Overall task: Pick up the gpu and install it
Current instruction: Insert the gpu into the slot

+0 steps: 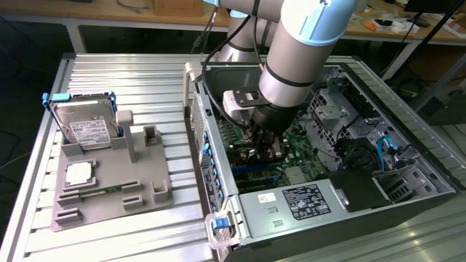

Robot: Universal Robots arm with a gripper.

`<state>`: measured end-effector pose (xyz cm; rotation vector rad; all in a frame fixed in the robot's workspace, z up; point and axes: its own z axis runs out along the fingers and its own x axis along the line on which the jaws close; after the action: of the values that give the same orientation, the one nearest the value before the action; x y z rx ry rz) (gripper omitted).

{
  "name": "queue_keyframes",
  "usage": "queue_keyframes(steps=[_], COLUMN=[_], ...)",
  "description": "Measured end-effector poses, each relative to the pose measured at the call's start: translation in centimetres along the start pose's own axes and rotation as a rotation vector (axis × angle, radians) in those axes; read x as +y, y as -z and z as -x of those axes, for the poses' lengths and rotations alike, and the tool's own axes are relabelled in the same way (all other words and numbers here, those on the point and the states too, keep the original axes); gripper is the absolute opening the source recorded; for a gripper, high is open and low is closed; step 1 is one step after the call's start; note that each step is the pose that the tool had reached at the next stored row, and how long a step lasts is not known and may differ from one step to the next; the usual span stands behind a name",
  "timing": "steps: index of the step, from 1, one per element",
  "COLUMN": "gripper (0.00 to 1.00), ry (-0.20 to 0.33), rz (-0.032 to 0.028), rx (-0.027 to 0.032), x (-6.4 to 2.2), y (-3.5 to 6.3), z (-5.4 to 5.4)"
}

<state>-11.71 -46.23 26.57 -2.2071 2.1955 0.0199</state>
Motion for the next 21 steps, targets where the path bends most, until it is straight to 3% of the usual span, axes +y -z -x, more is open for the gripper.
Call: queue_keyframes(steps=[8,15,21], gripper=[0.27,0.27,0.27], ry=[-0.003,-0.004,-0.008], rz=[0.0,-0.0001,-0.0002], rx=[0.0,0.0,0.0], x=[0.03,-0.71,-0.77], y=[0.0,-0.01,-0.01], z=[0.0,-0.01,-0.01])
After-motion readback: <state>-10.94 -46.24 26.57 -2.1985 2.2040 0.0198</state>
